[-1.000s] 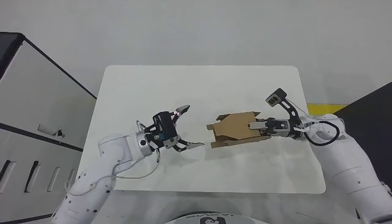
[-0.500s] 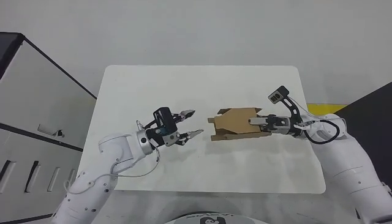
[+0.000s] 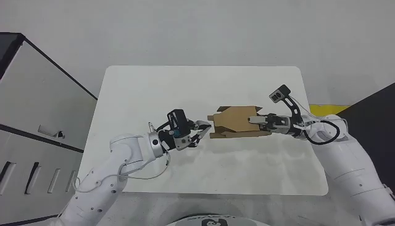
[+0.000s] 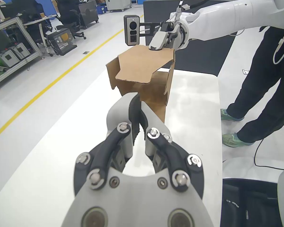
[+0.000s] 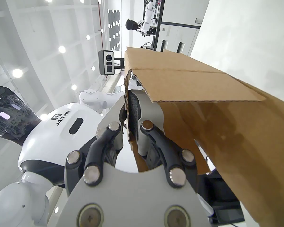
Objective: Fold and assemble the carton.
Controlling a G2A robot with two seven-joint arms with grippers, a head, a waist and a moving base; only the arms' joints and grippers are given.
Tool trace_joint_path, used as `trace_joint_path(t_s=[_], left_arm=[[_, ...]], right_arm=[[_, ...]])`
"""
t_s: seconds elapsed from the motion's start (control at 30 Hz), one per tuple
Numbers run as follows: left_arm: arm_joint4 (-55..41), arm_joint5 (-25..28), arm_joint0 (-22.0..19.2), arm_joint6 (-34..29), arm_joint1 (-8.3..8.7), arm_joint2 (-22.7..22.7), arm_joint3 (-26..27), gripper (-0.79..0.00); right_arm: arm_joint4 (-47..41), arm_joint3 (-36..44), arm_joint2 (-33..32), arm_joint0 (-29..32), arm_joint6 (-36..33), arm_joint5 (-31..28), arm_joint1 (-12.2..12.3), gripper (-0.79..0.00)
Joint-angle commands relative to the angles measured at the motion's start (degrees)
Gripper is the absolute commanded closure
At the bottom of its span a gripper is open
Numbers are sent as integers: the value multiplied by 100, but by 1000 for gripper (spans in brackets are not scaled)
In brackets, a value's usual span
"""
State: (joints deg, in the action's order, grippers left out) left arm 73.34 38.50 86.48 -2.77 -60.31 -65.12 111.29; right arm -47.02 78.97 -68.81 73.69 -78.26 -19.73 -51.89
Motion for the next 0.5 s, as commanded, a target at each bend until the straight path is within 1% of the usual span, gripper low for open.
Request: trace_joint_path(t_s=[0.0,0.27,0.47], left_arm=[[-33,15,-67,-18,-14,83,-26,0],[-88,159,-277,-94,-49,330,-29,0],[-16,184,-316,-122,-58,443,46,0]], right_arm=[[-32,-11,6,-1,-15,-11,-12,0],[9,-49,27,1,108,10,-58,0],[112,-28,33,-1,322,79,-88,0]])
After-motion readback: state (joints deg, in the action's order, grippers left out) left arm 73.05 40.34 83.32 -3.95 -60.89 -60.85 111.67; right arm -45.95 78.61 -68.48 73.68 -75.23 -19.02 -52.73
